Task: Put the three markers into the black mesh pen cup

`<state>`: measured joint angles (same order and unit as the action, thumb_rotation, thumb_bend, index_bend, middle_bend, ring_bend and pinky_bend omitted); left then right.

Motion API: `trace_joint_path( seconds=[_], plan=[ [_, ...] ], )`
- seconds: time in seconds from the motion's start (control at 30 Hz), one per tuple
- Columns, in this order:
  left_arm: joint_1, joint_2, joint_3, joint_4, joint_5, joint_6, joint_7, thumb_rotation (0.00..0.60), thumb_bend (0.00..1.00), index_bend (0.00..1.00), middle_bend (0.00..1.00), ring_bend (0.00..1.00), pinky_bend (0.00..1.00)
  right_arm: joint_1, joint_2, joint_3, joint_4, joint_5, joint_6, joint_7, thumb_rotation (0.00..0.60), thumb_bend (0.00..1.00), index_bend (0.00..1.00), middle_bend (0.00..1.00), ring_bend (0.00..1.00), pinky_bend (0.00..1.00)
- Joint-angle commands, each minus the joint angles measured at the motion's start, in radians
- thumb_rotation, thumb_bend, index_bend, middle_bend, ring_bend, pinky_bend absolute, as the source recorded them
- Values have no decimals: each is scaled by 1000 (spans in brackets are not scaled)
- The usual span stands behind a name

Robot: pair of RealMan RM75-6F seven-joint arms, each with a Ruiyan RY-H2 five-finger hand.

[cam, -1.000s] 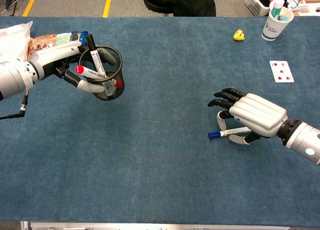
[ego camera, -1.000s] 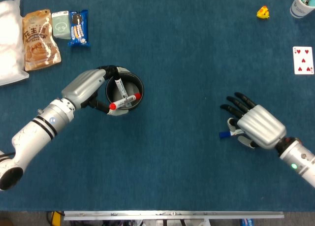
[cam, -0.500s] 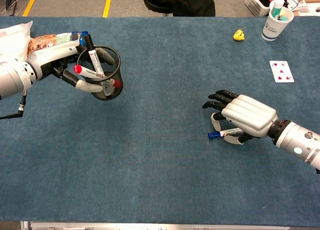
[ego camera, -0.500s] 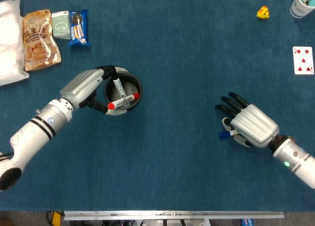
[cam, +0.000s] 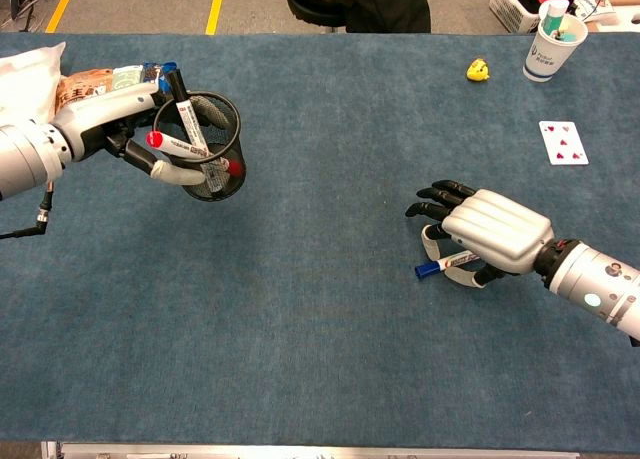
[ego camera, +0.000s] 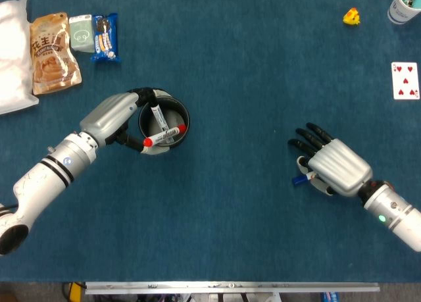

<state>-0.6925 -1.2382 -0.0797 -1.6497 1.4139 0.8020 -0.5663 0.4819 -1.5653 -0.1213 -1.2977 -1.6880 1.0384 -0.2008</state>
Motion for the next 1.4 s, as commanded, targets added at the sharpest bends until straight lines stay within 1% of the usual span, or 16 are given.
trace_joint_path(
  seconds=[0.03, 0.37, 0.57, 0.7, 0.83, 1.03, 1.13, 1.27, 1.4],
  plan=[
    [-1, 0, 0, 0, 1, 0, -1, 496, 151, 278, 202, 155, 132, 0, -1, 0, 1, 3, -1, -5, 600, 327, 541, 186, 0, 0],
    [0, 3, 3, 0, 0, 2, -6, 494, 151, 279, 198, 154, 132, -2, -3, 3, 0, 13, 5, -6, 600, 333, 568, 209, 0, 0],
    [-1, 3, 3, -3, 1, 2, -4, 495, 151, 278, 197, 154, 132, -2, 51, 47, -89, 39, 48, 29, 600, 344, 576, 221, 0, 0],
    [-4, 6, 0, -10, 1, 3, 1, 496, 151, 278, 198, 154, 132, 8, 124, 96, -229, 91, 50, 74, 600, 347, 576, 223, 0, 0],
    [-7, 12, -3, -21, -4, 1, 11, 494, 151, 279, 198, 154, 132, 25, 188, 152, -353, 117, 67, 129, 600, 347, 577, 226, 0, 0],
    [-14, 17, -11, -39, -21, -8, 27, 495, 151, 278, 198, 154, 132, 70, 257, 253, -510, 171, 60, 281, 600, 347, 583, 231, 0, 0],
    [-22, 12, -13, -44, -30, -19, 40, 496, 151, 278, 198, 154, 132, 101, 269, 309, -576, 205, 45, 354, 600, 347, 584, 231, 0, 0],
    [-33, -1, -18, -53, -42, -31, 60, 495, 151, 278, 198, 154, 132, 150, 253, 371, -637, 247, 14, 433, 600, 347, 584, 231, 0, 0],
    [-42, -9, -23, -62, -51, -39, 79, 495, 151, 278, 198, 154, 132, 197, 213, 405, -648, 281, -16, 450, 600, 345, 584, 231, 0, 0]
  ],
)
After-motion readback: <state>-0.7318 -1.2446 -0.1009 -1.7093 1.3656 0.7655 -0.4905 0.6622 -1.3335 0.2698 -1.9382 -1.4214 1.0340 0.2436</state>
